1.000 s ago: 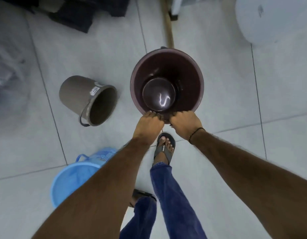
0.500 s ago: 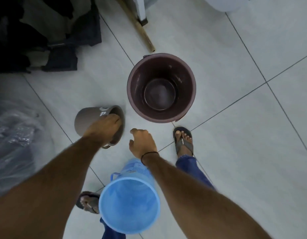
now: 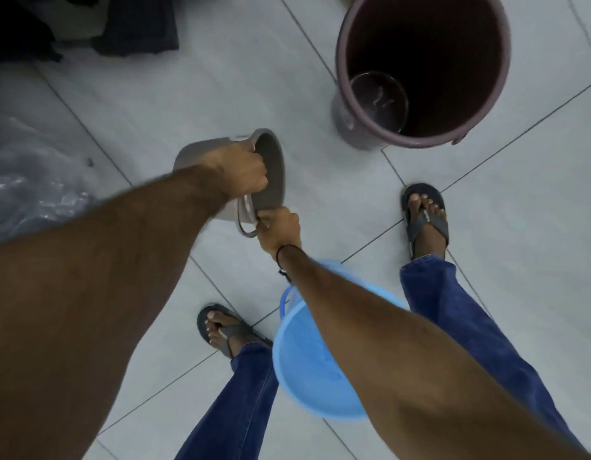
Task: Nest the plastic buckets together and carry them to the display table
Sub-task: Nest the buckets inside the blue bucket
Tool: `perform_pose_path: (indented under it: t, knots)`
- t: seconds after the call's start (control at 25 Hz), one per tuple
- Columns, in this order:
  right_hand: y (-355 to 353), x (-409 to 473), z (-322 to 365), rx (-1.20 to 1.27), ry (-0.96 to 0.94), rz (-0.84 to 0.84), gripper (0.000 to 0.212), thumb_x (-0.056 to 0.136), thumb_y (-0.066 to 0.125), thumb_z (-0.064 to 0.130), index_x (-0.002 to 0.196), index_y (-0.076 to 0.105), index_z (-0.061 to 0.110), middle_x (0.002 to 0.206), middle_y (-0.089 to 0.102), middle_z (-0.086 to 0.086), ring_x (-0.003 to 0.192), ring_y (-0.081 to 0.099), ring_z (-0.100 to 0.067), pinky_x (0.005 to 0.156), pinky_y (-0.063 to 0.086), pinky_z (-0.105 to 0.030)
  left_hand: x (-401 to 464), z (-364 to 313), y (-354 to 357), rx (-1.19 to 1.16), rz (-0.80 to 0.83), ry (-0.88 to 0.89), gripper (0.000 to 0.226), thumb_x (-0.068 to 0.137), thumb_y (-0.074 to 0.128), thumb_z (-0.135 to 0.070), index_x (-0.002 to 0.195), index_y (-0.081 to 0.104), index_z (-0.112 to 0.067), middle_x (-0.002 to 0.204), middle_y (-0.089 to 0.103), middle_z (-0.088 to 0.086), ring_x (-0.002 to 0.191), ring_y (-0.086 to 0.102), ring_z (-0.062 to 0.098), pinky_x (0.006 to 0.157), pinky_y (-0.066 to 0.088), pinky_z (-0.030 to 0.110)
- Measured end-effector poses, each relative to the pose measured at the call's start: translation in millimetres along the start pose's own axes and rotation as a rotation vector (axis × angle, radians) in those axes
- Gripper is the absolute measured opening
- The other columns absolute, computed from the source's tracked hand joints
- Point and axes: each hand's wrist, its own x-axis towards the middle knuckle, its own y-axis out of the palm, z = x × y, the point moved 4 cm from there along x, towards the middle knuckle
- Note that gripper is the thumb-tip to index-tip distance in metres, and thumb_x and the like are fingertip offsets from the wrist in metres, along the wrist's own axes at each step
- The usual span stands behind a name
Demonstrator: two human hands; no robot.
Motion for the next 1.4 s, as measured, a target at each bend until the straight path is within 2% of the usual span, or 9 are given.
perform_pose_path:
  t: [0.24, 0.36, 0.52, 0.68, 0.8, 0.96, 1.16, 1.24, 1.4]
  knots:
    - [-64.5, -61.9, 73.0, -0.494, -0.573, 0.042, 0.032, 0.085, 0.058, 0.009, 0.109, 0.072, 0.023, 0.100, 0.073, -0.015, 0.092, 0.066, -0.041, 0.077, 0.056, -0.042, -142.6, -14.7, 12.8, -0.278, -0.096, -0.336, 0.052, 0.083, 0.073, -0.010, 0.133, 0.059, -0.015, 0.142, 0.054, 0.014, 0.131, 0.048, 0.032, 0.109, 0.032, 0.049]
    - [-118.1, -115.9, 107.9, -0.783, -0.870, 0.159, 0.038, 0.082, 0.054, 0.000, 0.111, 0.069, 0.019, 0.104, 0.070, -0.012, 0.097, 0.065, -0.035, 0.075, 0.056, -0.042, -218.8, -51.8, -40.9, -0.430, -0.227, -0.584, 0.054, 0.071, 0.078, -0.002, 0.123, 0.063, -0.011, 0.127, 0.060, 0.016, 0.114, 0.055, 0.032, 0.095, 0.042, 0.046]
    - [-188.5, -196.2, 130.0, -1.017, -1.149, 0.297, 0.037, 0.080, 0.053, -0.005, 0.109, 0.068, 0.013, 0.106, 0.069, -0.008, 0.102, 0.062, -0.032, 0.074, 0.057, -0.042, -280.2, -103.9, -140.2, -0.566, -0.346, -0.872, 0.027, 0.085, 0.055, 0.002, 0.109, 0.064, -0.005, 0.099, 0.061, 0.013, 0.088, 0.053, 0.031, 0.076, 0.042, 0.041]
    - [-233.0, -272.7, 108.7, -1.195, -1.365, 0.449, 0.033, 0.077, 0.055, -0.006, 0.102, 0.067, 0.011, 0.098, 0.070, -0.009, 0.097, 0.064, -0.033, 0.067, 0.057, -0.043, -299.7, -183.0, -228.7, -0.688, -0.383, -1.046, 0.035, 0.090, 0.037, 0.000, 0.113, 0.064, -0.001, 0.096, 0.061, 0.015, 0.086, 0.053, 0.033, 0.073, 0.044, 0.041]
    - [-239.0, -295.5, 68.6, -1.348, -1.459, 0.537, 0.030, 0.071, 0.061, -0.007, 0.095, 0.069, 0.009, 0.089, 0.072, -0.010, 0.089, 0.067, -0.033, 0.058, 0.057, -0.040, -274.3, -240.3, -260.7, -0.821, -0.387, -1.125, 0.035, 0.092, 0.037, 0.001, 0.117, 0.061, 0.001, 0.100, 0.063, 0.016, 0.087, 0.058, 0.035, 0.073, 0.049, 0.042]
    - [-214.7, -301.2, -7.8, -1.556, -1.532, 0.657, 0.030, 0.080, 0.056, -0.006, 0.105, 0.068, 0.008, 0.102, 0.071, -0.011, 0.099, 0.065, -0.032, 0.072, 0.057, -0.042, -205.2, -331.1, -277.8, -1.066, -0.368, -1.216, 0.035, 0.094, 0.033, 0.000, 0.116, 0.059, -0.002, 0.100, 0.061, 0.014, 0.085, 0.057, 0.032, 0.070, 0.051, 0.042]
    - [-169.3, -274.0, -95.1, -1.795, -1.401, 0.735, 0.028, 0.092, 0.047, -0.001, 0.112, 0.065, 0.007, 0.114, 0.067, -0.013, 0.108, 0.062, -0.035, 0.083, 0.052, -0.043, -104.2, -397.1, -265.2, -1.311, -0.357, -1.367, 0.036, 0.085, 0.036, -0.003, 0.106, 0.066, -0.006, 0.098, 0.065, 0.011, 0.086, 0.060, 0.029, 0.069, 0.054, 0.039]
    - [-155.2, -254.2, -119.6, -1.835, -1.326, 0.734, 0.026, 0.093, 0.047, 0.001, 0.109, 0.067, 0.006, 0.113, 0.068, -0.014, 0.107, 0.063, -0.036, 0.082, 0.052, -0.043, -75.2, -408.8, -254.2, -1.435, -0.402, -1.450, 0.030, 0.081, 0.053, -0.008, 0.106, 0.069, -0.005, 0.103, 0.068, 0.012, 0.089, 0.064, 0.030, 0.071, 0.056, 0.040]
    - [-126.5, -223.8, -157.4, -1.740, -1.215, 0.646, 0.021, 0.090, 0.051, 0.004, 0.102, 0.069, 0.006, 0.105, 0.070, -0.015, 0.101, 0.065, -0.037, 0.078, 0.053, -0.041, -37.5, -448.9, -233.9, -1.819, -0.505, -1.944, 0.030, 0.079, 0.072, -0.011, 0.107, 0.064, -0.004, 0.108, 0.064, 0.015, 0.090, 0.060, 0.034, 0.073, 0.051, 0.040]
